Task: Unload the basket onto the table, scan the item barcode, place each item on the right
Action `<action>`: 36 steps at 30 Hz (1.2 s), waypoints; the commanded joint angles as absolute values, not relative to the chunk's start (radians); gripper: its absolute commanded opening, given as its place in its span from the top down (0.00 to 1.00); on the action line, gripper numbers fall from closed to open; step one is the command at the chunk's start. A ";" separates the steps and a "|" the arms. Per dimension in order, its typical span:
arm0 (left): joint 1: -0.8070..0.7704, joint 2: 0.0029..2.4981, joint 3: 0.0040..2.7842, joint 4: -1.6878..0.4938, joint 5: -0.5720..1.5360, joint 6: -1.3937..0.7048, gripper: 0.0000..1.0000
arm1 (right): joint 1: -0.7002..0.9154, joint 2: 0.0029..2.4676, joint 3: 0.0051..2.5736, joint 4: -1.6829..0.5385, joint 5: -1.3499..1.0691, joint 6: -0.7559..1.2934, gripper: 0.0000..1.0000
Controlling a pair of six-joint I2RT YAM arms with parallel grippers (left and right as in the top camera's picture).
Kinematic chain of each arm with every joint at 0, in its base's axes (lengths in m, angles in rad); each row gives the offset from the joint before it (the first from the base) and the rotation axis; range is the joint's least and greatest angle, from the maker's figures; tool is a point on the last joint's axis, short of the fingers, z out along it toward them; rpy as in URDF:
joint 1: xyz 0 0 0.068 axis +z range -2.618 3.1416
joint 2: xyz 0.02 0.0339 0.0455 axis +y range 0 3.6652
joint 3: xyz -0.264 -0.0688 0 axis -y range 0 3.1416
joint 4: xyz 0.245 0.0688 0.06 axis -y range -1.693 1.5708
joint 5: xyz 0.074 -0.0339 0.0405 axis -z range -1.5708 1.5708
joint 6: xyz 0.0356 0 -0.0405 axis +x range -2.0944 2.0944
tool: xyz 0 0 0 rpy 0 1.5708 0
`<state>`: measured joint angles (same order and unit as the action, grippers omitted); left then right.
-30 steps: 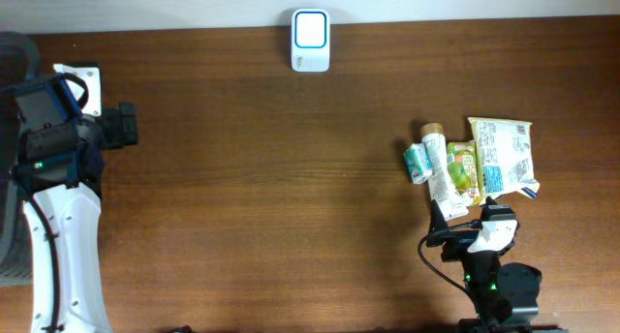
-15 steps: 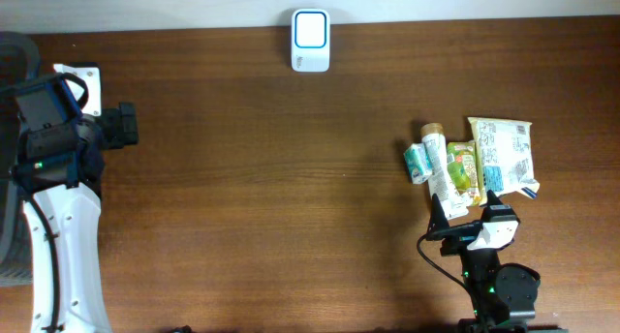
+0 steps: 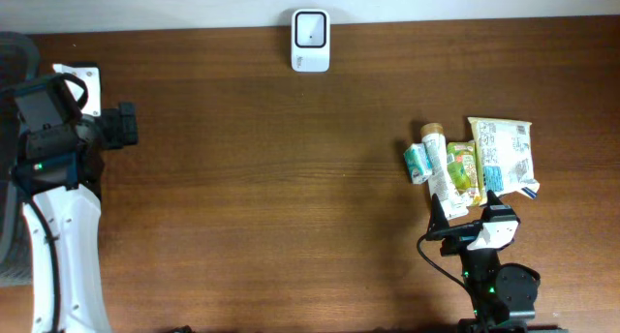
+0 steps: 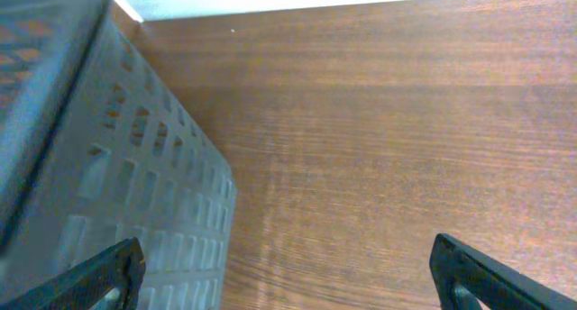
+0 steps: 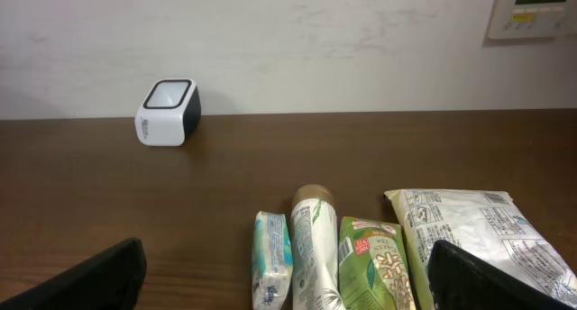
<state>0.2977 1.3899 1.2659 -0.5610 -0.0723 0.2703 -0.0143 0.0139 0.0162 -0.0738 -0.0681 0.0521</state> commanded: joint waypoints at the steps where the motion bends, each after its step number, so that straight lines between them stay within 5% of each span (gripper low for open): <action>1: 0.289 1.235 1.170 -0.561 -0.077 0.282 0.01 | -0.020 0.004 0.006 -0.071 -0.059 0.054 0.01; 5: 0.249 1.024 0.941 -0.474 -0.043 0.282 0.01 | -0.020 0.004 0.006 -0.071 -0.059 0.054 0.01; 9: 0.143 0.723 0.583 -0.097 0.050 0.284 0.01 | -0.020 0.004 0.006 -0.071 -0.059 0.054 0.01; 15: 0.052 0.399 0.199 0.157 0.051 0.287 0.01 | -0.020 0.004 0.006 -0.071 -0.059 0.054 0.01; 21: 0.052 0.209 0.014 0.163 0.124 0.358 0.01 | -0.020 0.004 0.006 -0.071 -0.059 0.054 0.01; 28: 0.053 0.012 0.009 -0.077 0.070 0.357 0.01 | -0.020 0.004 0.006 -0.071 -0.059 0.054 0.01; 36: 0.052 0.005 0.009 -0.076 0.071 0.357 0.01 | -0.020 0.004 0.006 -0.071 -0.059 0.054 0.01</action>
<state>0.0570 0.0139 0.0116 -0.0692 0.0784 0.3454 -0.0143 0.0101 0.0147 -0.0731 -0.0677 0.0521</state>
